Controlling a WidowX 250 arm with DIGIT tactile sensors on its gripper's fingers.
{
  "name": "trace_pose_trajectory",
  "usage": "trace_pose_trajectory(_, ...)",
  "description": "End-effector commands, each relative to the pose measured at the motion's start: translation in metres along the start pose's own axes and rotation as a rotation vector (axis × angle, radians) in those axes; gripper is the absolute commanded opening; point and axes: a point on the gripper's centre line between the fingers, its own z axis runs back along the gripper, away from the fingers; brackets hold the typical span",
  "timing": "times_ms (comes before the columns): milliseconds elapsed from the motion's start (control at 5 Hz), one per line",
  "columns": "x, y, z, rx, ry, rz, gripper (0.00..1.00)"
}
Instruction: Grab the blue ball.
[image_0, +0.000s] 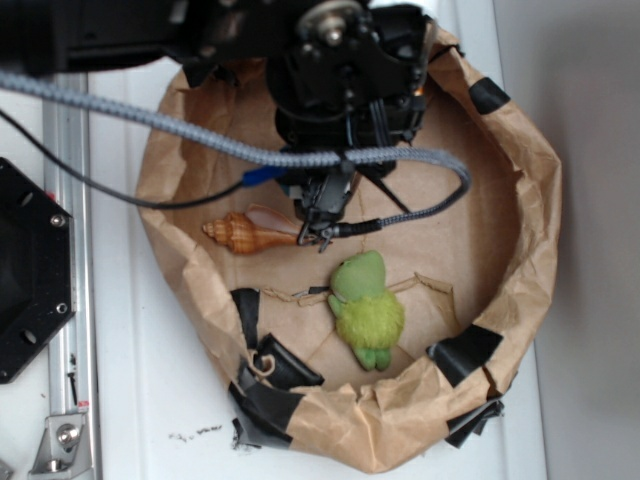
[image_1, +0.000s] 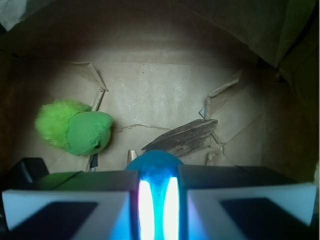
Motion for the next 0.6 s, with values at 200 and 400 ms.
trace_pose_trajectory(200, 0.03, -0.028, 0.026, -0.037, -0.157, 0.19, 0.0)
trace_pose_trajectory(400, 0.041, -0.032, 0.015, -0.074, -0.109, 0.183, 0.0)
